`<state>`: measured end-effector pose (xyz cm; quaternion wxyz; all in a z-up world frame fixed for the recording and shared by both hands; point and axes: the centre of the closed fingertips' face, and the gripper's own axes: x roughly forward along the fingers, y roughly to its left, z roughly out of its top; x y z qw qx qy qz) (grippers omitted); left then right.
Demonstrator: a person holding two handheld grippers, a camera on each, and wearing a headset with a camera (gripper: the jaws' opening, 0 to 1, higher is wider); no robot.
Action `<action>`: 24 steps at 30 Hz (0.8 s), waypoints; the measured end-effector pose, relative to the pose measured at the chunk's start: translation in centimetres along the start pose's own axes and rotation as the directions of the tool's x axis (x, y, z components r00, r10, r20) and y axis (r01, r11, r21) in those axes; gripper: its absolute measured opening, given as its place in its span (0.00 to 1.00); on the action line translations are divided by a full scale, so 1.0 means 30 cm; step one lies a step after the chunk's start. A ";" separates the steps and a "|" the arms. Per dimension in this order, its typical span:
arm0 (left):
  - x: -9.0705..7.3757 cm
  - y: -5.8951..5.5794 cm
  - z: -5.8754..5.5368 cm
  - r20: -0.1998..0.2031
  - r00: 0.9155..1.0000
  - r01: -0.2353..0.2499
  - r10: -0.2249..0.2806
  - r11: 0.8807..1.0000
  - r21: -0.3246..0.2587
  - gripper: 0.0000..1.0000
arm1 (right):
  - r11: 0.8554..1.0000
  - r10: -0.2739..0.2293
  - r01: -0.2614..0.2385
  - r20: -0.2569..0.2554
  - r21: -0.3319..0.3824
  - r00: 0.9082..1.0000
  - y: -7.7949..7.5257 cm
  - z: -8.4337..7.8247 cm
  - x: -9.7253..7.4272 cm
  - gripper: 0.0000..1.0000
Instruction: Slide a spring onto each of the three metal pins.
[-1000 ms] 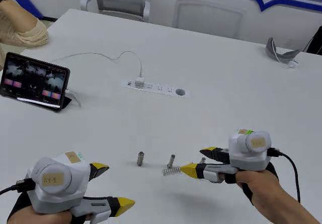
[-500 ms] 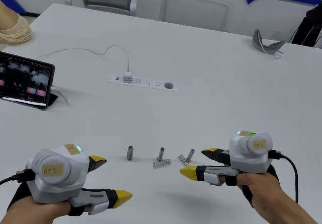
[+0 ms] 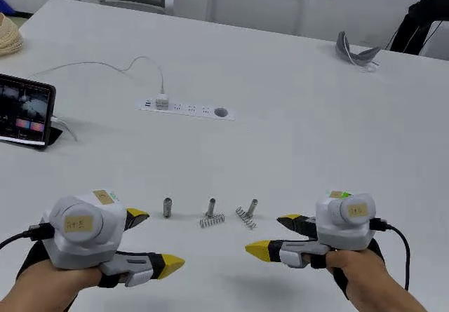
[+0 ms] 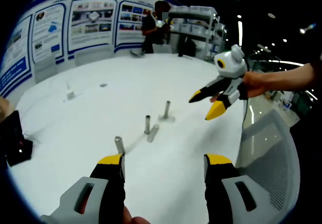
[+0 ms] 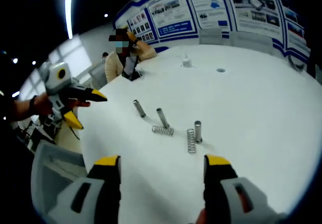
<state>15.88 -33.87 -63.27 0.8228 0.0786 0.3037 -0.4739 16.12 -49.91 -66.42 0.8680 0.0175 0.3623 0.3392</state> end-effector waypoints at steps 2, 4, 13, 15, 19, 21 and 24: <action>0.011 -0.002 -0.001 -0.005 1.000 0.003 -0.003 1.000 0.003 0.65 | 1.000 -0.002 0.002 -0.001 0.003 1.000 -0.001 -0.008 -0.005 0.69; 0.026 -0.002 -0.005 -0.013 1.000 0.006 -0.006 1.000 0.005 0.65 | 1.000 -0.002 0.002 -0.002 0.008 1.000 0.002 -0.015 -0.013 0.70; 0.092 -0.017 -0.002 -0.033 0.999 0.034 -0.034 0.999 0.019 0.65 | 1.000 -0.003 0.004 -0.011 0.016 1.000 0.016 -0.043 -0.038 0.72; 0.109 -0.017 -0.003 -0.039 0.998 0.040 -0.039 0.999 0.022 0.65 | 1.000 -0.002 0.003 -0.020 0.013 1.000 0.018 -0.052 -0.041 0.73; 0.139 -0.018 -0.007 -0.052 0.997 0.050 -0.048 0.998 0.032 0.65 | 1.000 0.000 0.000 -0.028 0.005 1.000 0.028 -0.061 -0.048 0.74; 0.152 -0.019 -0.008 -0.059 0.997 0.054 -0.052 0.998 0.036 0.65 | 1.000 0.000 0.000 -0.030 0.002 1.000 0.031 -0.063 -0.051 0.74; 0.175 -0.018 -0.012 -0.069 0.996 0.062 -0.059 0.997 0.038 0.64 | 1.000 -0.001 0.001 -0.028 0.001 1.000 0.035 -0.064 -0.055 0.74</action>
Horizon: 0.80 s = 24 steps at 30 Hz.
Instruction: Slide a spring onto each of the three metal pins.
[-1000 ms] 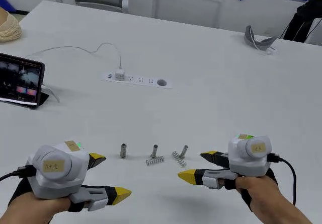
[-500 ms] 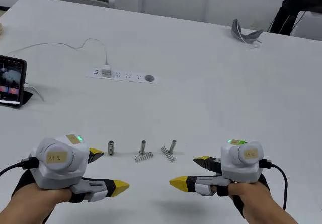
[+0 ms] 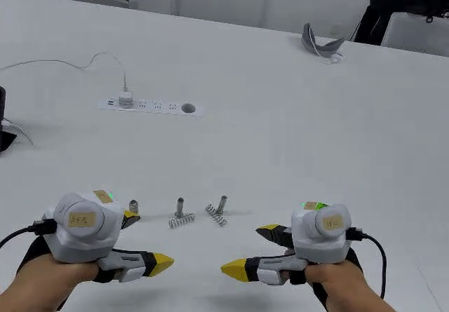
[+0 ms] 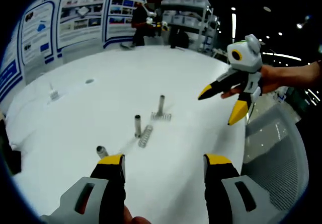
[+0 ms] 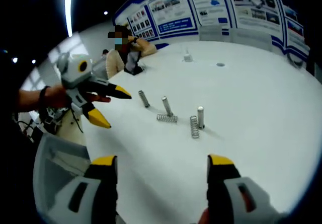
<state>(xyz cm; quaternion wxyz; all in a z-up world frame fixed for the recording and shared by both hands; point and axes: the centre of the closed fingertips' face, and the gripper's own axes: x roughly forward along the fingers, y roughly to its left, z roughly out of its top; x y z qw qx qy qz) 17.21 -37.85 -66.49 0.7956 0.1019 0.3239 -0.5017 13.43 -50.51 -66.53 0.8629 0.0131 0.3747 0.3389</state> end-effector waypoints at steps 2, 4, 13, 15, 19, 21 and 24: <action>0.016 0.001 -0.003 -0.009 1.000 0.005 -0.005 1.000 0.003 0.64 | 1.000 -0.001 0.001 0.003 0.004 1.000 0.004 -0.001 -0.002 0.74; 0.033 0.004 -0.004 -0.013 1.000 0.009 -0.009 1.000 0.005 0.64 | 1.000 0.002 -0.002 0.002 0.005 1.000 0.011 -0.003 -0.005 0.74; 0.100 0.025 -0.006 -0.036 0.999 0.014 -0.014 1.000 0.002 0.63 | 1.000 0.003 -0.003 -0.005 0.003 1.000 0.025 -0.021 -0.026 0.75; 0.117 0.030 -0.010 -0.046 0.999 0.009 -0.009 1.000 0.001 0.63 | 1.000 0.007 -0.008 -0.013 -0.002 1.000 0.032 -0.028 -0.030 0.75; 0.153 0.045 -0.019 -0.062 0.998 0.001 -0.001 1.000 -0.004 0.60 | 1.000 0.009 -0.009 -0.021 0.000 1.000 0.038 -0.038 -0.045 0.75; 0.173 0.049 -0.026 -0.063 0.998 0.000 0.000 1.000 -0.008 0.56 | 1.000 0.014 -0.014 -0.022 -0.002 1.000 0.042 -0.042 -0.050 0.74; 0.207 0.062 -0.039 -0.065 0.998 -0.013 0.011 1.000 -0.020 0.54 | 1.000 0.013 -0.013 -0.027 -0.002 1.000 0.038 -0.049 -0.053 0.74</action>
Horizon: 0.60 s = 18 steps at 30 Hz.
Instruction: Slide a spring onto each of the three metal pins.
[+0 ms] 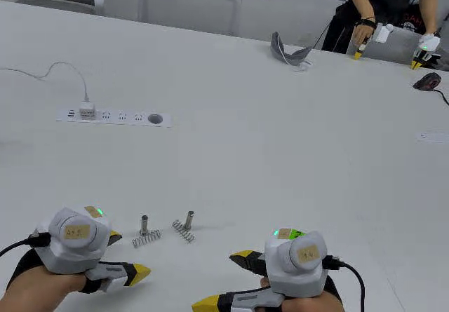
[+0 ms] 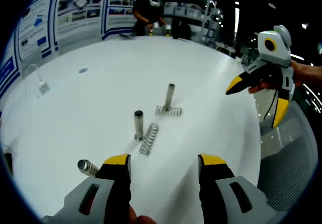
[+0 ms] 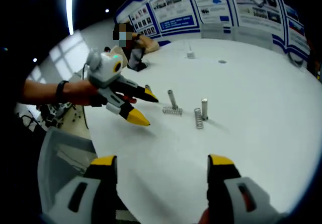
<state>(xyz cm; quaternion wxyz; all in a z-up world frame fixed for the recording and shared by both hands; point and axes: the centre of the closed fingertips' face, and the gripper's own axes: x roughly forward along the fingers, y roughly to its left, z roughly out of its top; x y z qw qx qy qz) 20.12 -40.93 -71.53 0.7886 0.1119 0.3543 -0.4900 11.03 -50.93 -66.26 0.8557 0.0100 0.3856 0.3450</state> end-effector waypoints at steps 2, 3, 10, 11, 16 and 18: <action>0.014 0.005 0.004 0.009 1.000 -0.008 0.008 1.000 -0.013 0.53 | 1.000 -0.002 0.002 0.002 0.005 1.000 -0.001 -0.001 -0.004 0.74; 0.024 0.008 0.008 0.014 1.000 -0.010 0.010 1.000 -0.024 0.51 | 1.000 -0.003 0.003 0.005 0.007 1.000 -0.002 -0.001 -0.007 0.74; 0.065 0.034 0.026 0.026 0.999 -0.044 0.046 0.997 -0.064 0.41 | 1.000 -0.008 0.008 -0.007 0.020 1.000 -0.005 -0.022 -0.022 0.74; 0.069 0.039 0.024 0.022 0.998 -0.050 0.052 0.997 -0.066 0.41 | 1.000 -0.009 0.009 -0.007 0.022 1.000 -0.006 -0.023 -0.024 0.74; 0.079 0.059 0.020 0.016 0.997 -0.075 0.076 0.994 -0.076 0.33 | 1.000 -0.013 0.013 -0.009 0.028 1.000 -0.006 -0.030 -0.028 0.74; 0.083 0.064 0.018 0.013 0.996 -0.085 0.086 0.994 -0.071 0.31 | 1.000 -0.012 0.012 -0.010 0.029 1.000 -0.004 -0.034 -0.025 0.74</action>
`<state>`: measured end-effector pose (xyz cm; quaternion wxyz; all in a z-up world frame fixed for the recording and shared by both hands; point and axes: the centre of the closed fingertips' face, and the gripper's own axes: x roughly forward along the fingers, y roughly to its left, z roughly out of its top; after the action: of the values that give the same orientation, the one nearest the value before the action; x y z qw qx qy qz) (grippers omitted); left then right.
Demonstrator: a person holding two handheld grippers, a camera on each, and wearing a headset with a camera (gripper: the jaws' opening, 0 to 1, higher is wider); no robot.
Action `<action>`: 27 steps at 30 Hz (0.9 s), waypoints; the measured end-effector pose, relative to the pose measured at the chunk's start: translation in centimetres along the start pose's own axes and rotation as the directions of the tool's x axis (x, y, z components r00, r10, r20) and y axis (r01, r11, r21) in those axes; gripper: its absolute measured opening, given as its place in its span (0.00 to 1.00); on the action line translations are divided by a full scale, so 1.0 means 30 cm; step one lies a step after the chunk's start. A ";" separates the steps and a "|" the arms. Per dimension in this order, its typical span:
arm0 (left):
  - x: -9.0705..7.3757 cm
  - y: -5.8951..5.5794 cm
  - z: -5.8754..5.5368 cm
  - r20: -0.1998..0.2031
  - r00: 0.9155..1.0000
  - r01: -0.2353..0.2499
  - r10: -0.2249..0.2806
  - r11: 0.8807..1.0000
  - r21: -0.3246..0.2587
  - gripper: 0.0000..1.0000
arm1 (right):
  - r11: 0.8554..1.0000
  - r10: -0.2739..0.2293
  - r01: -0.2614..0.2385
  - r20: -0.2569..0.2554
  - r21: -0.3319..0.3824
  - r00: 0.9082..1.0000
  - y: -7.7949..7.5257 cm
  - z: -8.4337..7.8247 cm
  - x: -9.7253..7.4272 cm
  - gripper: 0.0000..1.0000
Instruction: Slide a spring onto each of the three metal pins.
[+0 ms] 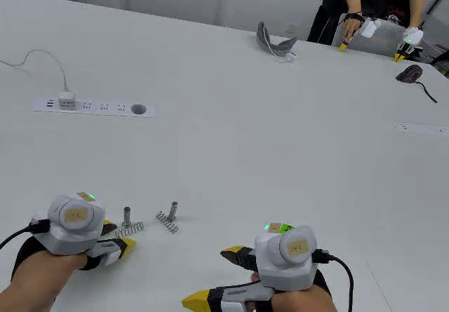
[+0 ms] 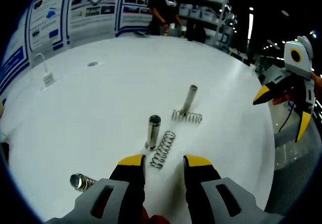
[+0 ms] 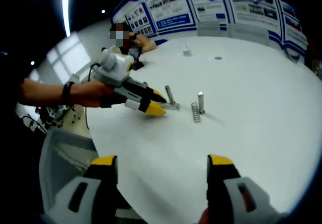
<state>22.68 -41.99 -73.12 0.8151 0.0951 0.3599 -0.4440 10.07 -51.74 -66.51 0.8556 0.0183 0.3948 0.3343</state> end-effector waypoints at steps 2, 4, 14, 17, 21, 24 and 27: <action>0.005 0.005 -0.002 -0.002 1.000 -0.006 0.006 1.000 0.004 0.28 | 1.000 0.003 -0.003 -0.001 0.000 1.000 0.006 0.000 0.003 0.74; 0.009 0.005 0.005 0.004 1.000 -0.011 0.011 1.000 0.007 0.26 | 1.000 0.005 -0.005 -0.003 -0.002 1.000 0.012 -0.001 0.007 0.74; 0.006 -0.004 -0.006 -0.005 1.000 -0.016 0.016 0.999 0.039 0.15 | 1.000 0.010 -0.010 -0.007 -0.006 1.000 0.019 -0.005 0.010 0.74; 0.003 0.001 -0.008 -0.004 1.000 -0.021 0.021 0.999 0.043 0.12 | 1.000 0.009 -0.009 -0.011 -0.009 1.000 0.018 -0.007 0.006 0.74; -0.001 0.005 -0.012 -0.008 1.000 -0.019 0.020 0.999 0.025 0.11 | 1.000 0.005 -0.005 -0.006 -0.005 1.000 0.015 -0.006 0.002 0.74; -0.016 0.001 -0.024 -0.012 1.000 -0.020 0.021 1.000 0.020 0.11 | 1.000 0.004 -0.004 -0.007 -0.002 1.000 0.018 -0.011 0.002 0.74; -0.031 -0.005 -0.040 -0.022 1.000 -0.018 0.018 0.999 0.027 0.11 | 1.000 0.007 -0.007 -0.010 -0.002 1.000 0.024 -0.018 0.006 0.74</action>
<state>21.64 -40.88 -73.35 0.8136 0.1140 0.3622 -0.4403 9.39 -51.22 -66.79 0.8525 0.0174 0.3986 0.3378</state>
